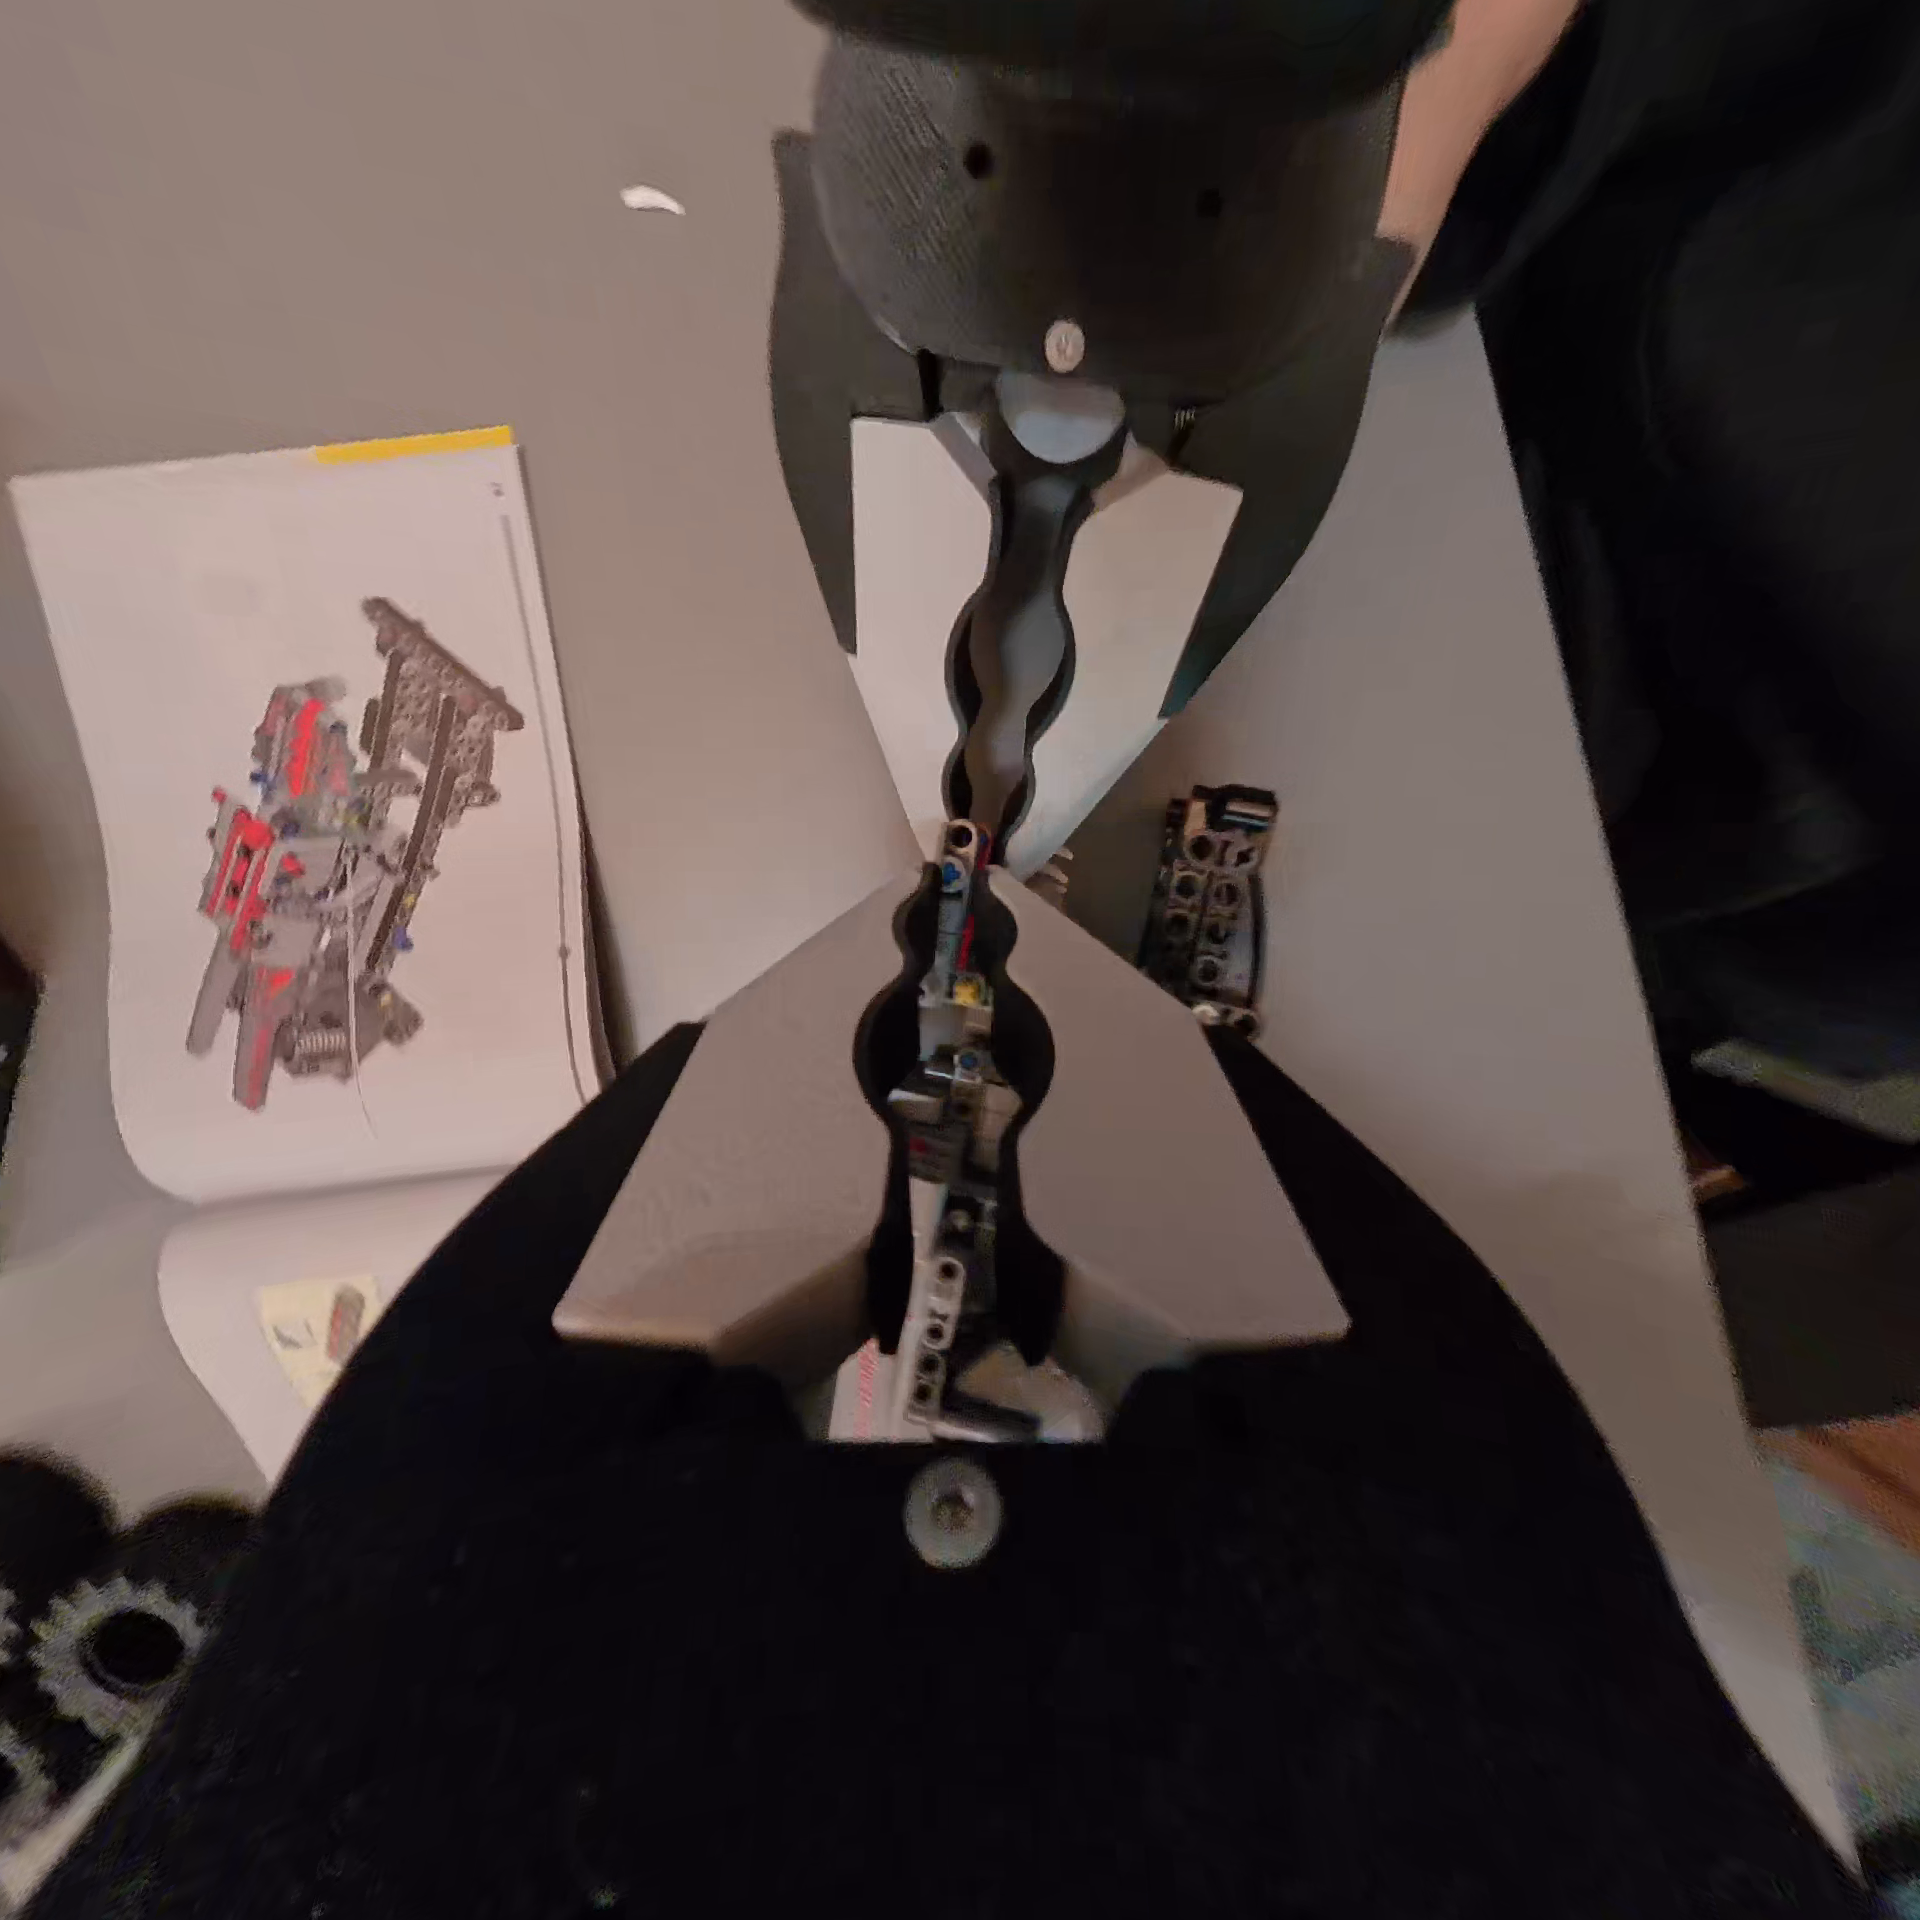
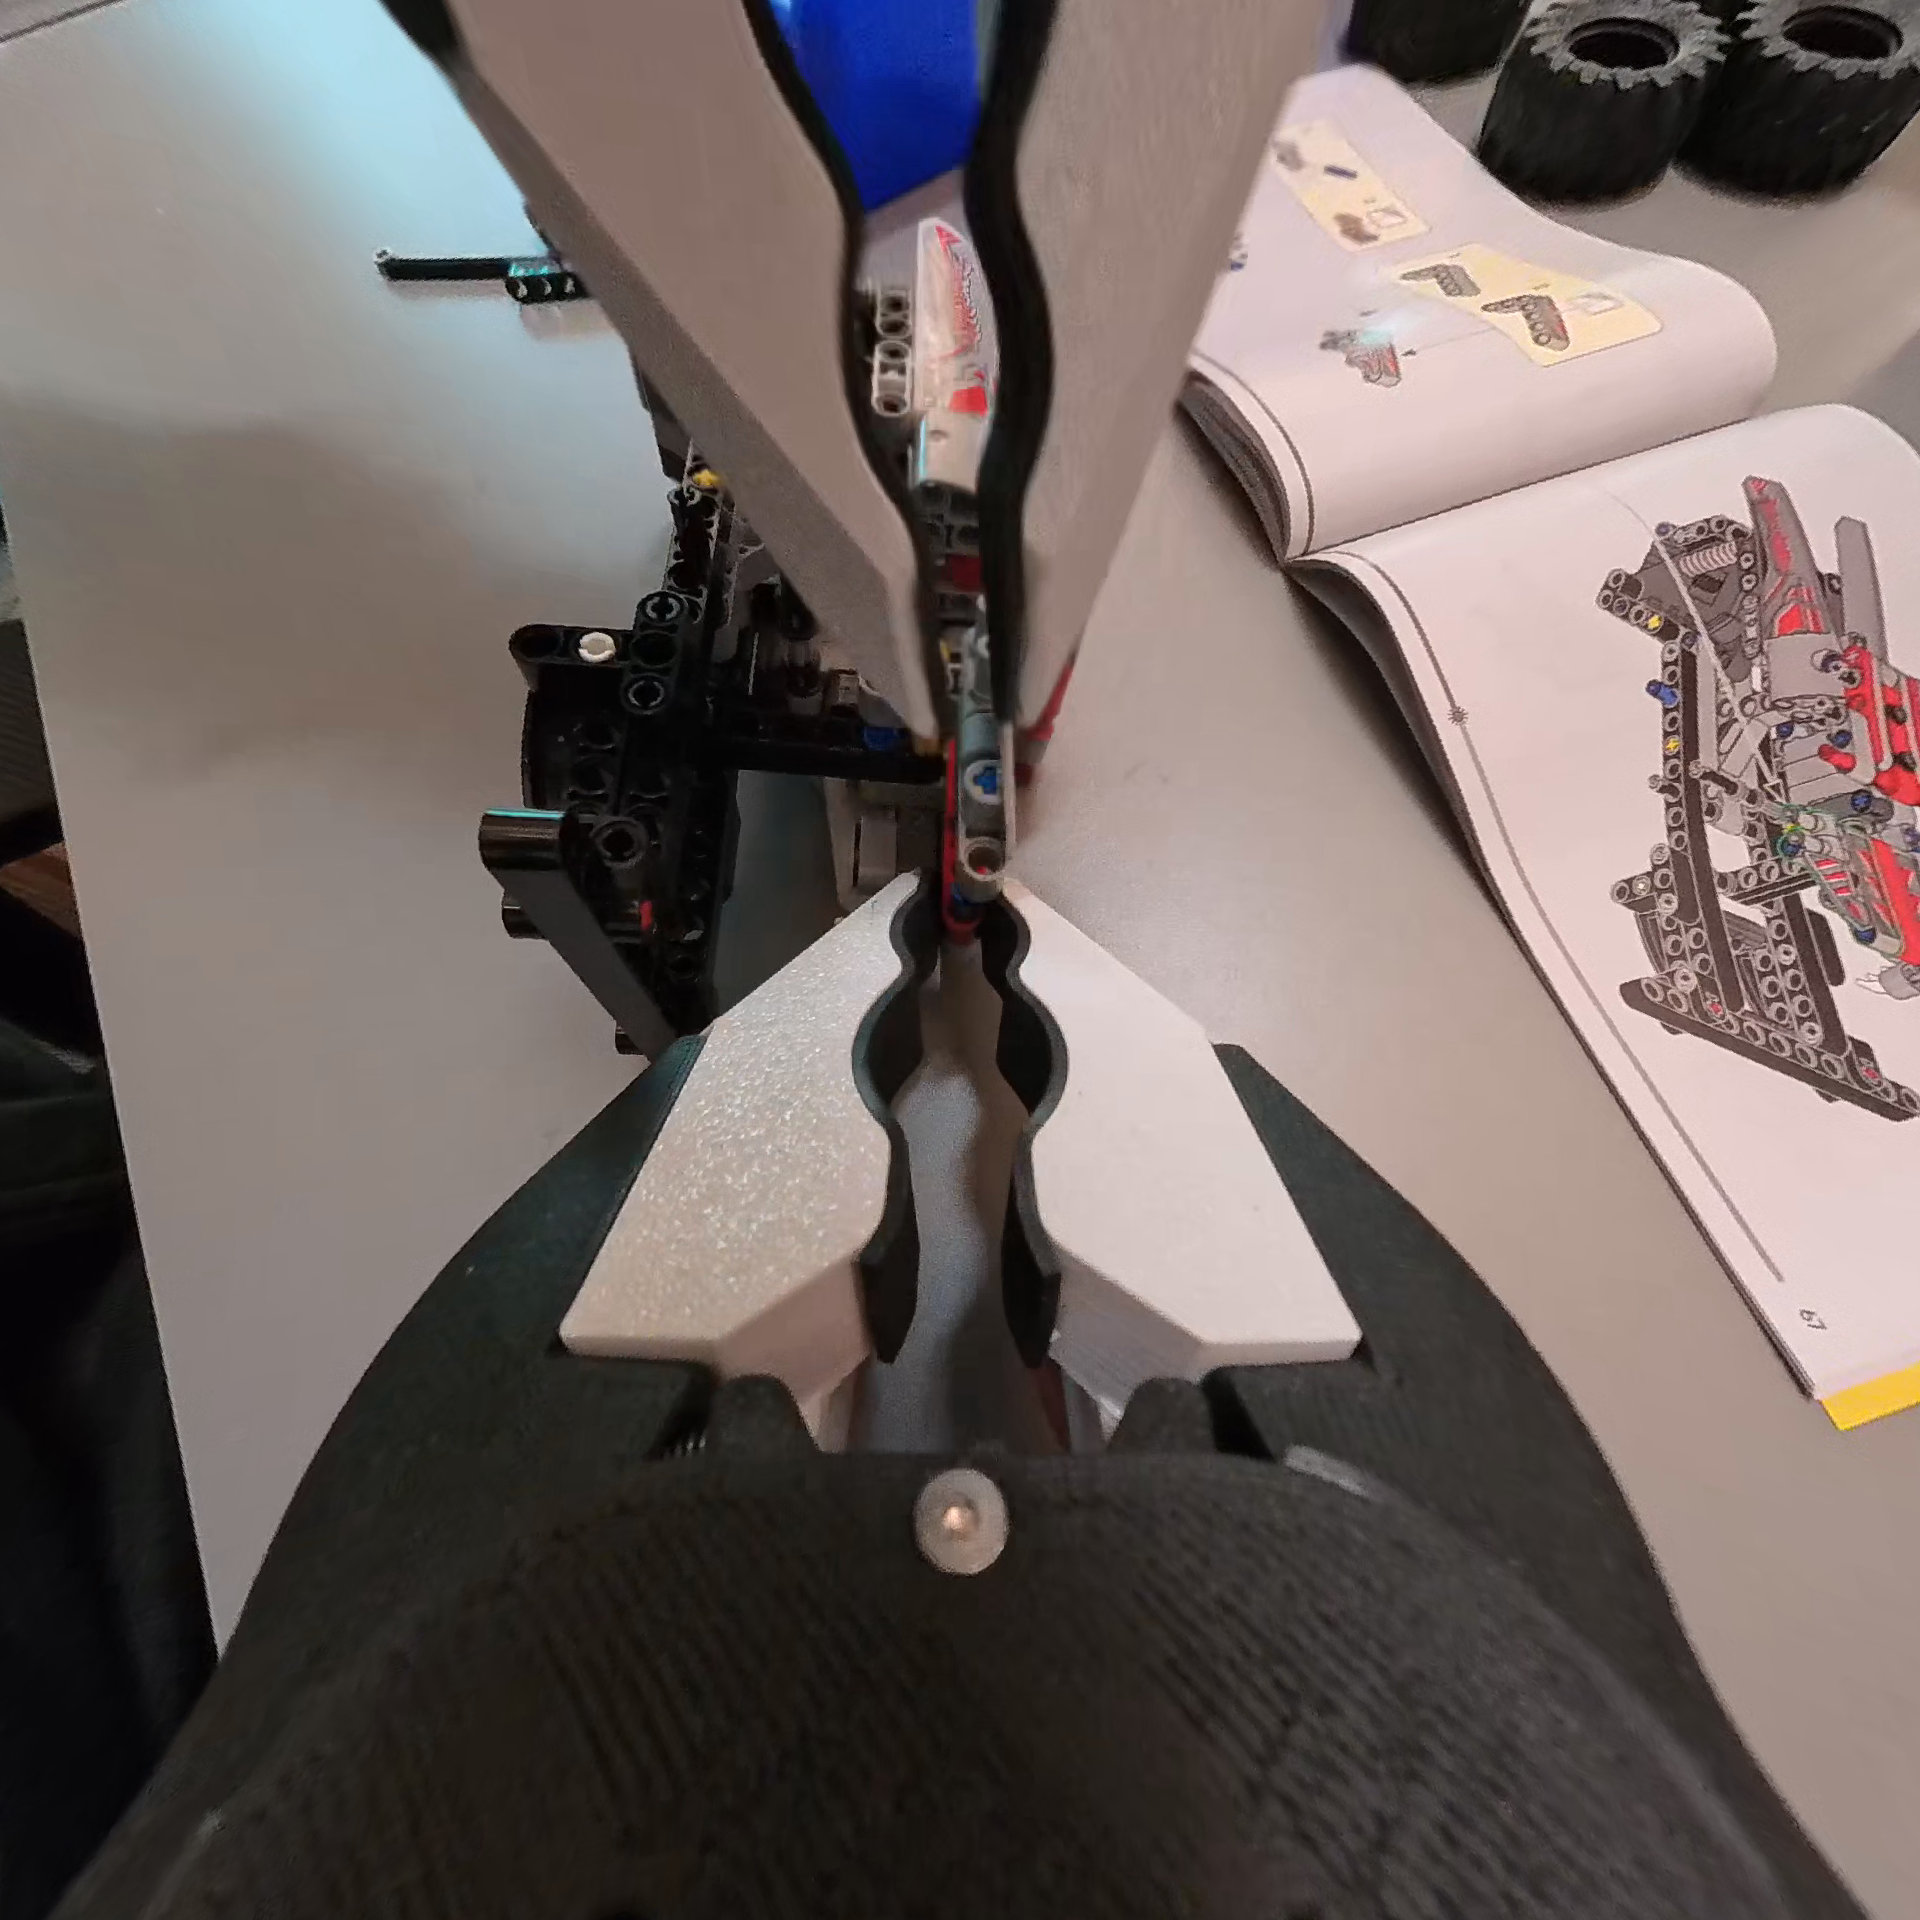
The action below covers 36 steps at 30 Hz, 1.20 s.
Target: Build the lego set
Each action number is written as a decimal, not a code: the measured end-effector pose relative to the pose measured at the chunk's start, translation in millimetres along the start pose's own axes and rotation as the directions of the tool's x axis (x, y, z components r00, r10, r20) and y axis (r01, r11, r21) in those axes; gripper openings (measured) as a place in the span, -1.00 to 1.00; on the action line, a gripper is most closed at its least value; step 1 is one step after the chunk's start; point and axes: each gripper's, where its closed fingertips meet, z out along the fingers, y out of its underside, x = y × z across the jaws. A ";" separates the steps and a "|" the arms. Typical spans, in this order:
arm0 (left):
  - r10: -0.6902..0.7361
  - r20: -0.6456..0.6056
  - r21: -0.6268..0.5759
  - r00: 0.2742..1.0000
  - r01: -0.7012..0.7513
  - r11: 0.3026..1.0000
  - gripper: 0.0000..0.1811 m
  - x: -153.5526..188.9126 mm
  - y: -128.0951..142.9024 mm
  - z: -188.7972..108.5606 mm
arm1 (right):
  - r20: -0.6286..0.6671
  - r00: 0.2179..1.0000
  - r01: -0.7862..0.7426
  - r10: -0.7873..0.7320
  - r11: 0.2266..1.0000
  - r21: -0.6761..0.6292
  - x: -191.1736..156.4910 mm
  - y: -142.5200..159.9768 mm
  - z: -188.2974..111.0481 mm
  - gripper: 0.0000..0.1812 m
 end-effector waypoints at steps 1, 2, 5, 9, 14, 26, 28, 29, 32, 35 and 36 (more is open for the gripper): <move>-0.037 0.015 0.013 0.999 0.037 0.999 -0.95 1.2 -1.1 -5.5 | 0.004 1.000 -0.004 0.004 1.000 -0.001 -0.1 0.1 0.1 -0.92; -0.046 0.027 0.010 0.999 0.046 0.999 -0.95 3.9 0.1 -9.5 | 0.006 1.000 -0.007 0.007 1.000 -0.001 0.0 0.2 0.1 -0.92; 0.082 0.079 -0.110 0.993 -0.073 0.991 -1.00 8.5 18.3 -12.1 | 0.008 1.000 -0.004 0.004 1.000 -0.004 -0.6 0.4 0.5 -0.92; 0.119 0.036 -0.163 0.992 -0.112 0.980 -1.00 13.8 26.1 -2.2 | 0.008 1.000 0.002 -0.002 1.000 -0.005 -1.1 0.6 0.6 -0.92; 0.140 -0.009 -0.251 0.990 -0.138 0.958 -1.00 13.7 36.8 3.2 | 0.008 1.000 0.004 -0.004 1.000 -0.006 -1.4 0.8 0.6 -0.92; 0.149 -0.020 -0.263 0.989 -0.149 0.953 -1.00 13.3 32.8 5.6 | 0.012 1.000 0.003 -0.002 1.000 -0.010 -1.6 1.3 1.1 -0.92; 0.141 -0.028 -0.271 0.990 -0.143 0.952 -1.00 13.4 33.4 5.7 | 0.013 1.000 0.001 -0.001 1.000 -0.009 -1.7 1.2 1.1 -0.92; 0.132 -0.034 -0.274 0.991 -0.136 0.952 -1.00 13.8 33.8 6.1 | 0.012 1.000 0.003 -0.003 1.000 -0.011 -1.8 1.4 1.2 -0.92; 0.122 -0.049 -0.294 0.991 -0.131 0.947 -1.00 14.3 34.4 6.5 | 0.013 1.000 0.004 -0.004 1.000 -0.013 -2.0 1.6 1.6 -0.92; 0.124 -0.054 -0.328 0.991 -0.135 0.935 -1.00 14.2 34.6 6.8 | 0.012 1.000 0.005 -0.005 1.000 -0.017 -2.1 2.2 1.7 -0.92; 0.125 -0.053 -0.339 0.991 -0.136 0.931 -1.00 14.2 34.6 6.8 | 0.013 1.000 0.005 -0.005 1.000 -0.017 -2.1 2.2 1.7 -0.92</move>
